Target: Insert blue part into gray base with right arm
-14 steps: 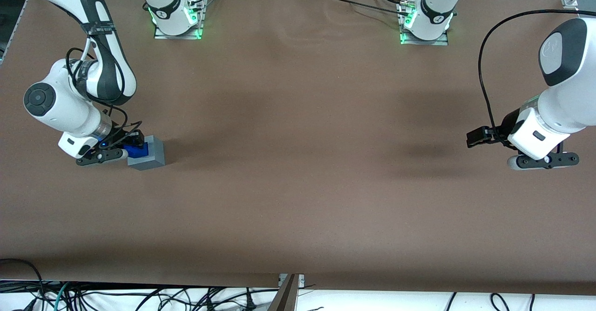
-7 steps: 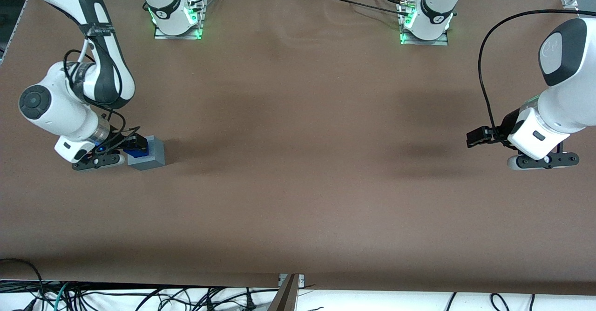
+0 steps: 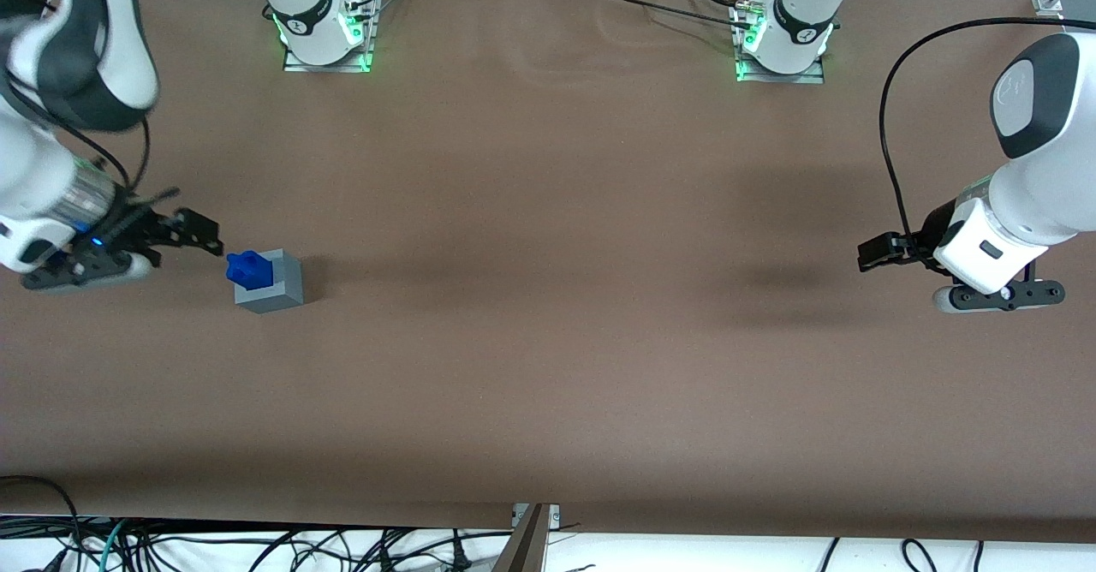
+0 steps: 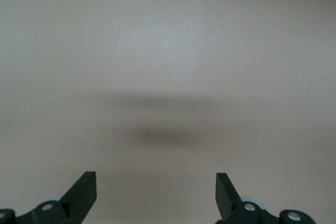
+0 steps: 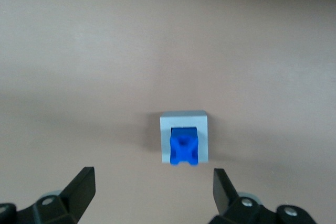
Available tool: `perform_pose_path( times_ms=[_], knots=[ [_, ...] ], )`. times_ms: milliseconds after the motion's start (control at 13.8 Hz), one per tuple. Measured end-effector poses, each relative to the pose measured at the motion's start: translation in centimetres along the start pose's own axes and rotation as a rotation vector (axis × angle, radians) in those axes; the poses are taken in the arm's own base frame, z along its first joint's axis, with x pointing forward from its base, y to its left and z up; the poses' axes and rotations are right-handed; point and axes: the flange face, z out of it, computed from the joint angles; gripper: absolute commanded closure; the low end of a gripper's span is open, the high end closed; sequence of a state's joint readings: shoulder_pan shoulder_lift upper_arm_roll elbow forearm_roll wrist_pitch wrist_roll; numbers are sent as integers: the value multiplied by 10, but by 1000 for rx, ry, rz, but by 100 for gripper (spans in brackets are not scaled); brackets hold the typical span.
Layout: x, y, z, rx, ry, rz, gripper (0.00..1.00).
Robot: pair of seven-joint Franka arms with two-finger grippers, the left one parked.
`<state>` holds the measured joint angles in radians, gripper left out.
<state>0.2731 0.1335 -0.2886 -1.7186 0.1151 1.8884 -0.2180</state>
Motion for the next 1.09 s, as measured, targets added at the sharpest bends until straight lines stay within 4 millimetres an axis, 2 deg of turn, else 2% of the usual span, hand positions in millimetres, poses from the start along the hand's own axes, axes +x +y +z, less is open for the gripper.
perform_pose_path(
  times_ms=[145,290,508,726,1089],
  knots=[
    [-23,-1,-38,-6,-18,-3,1],
    [-35,-1,-55,-6,-30,-8,1],
    [-39,-5,-63,-44,-76,-27,1],
    [-40,-17,-73,-57,-103,-31,1],
    [-38,-18,-74,-59,-104,-20,1]
  ],
)
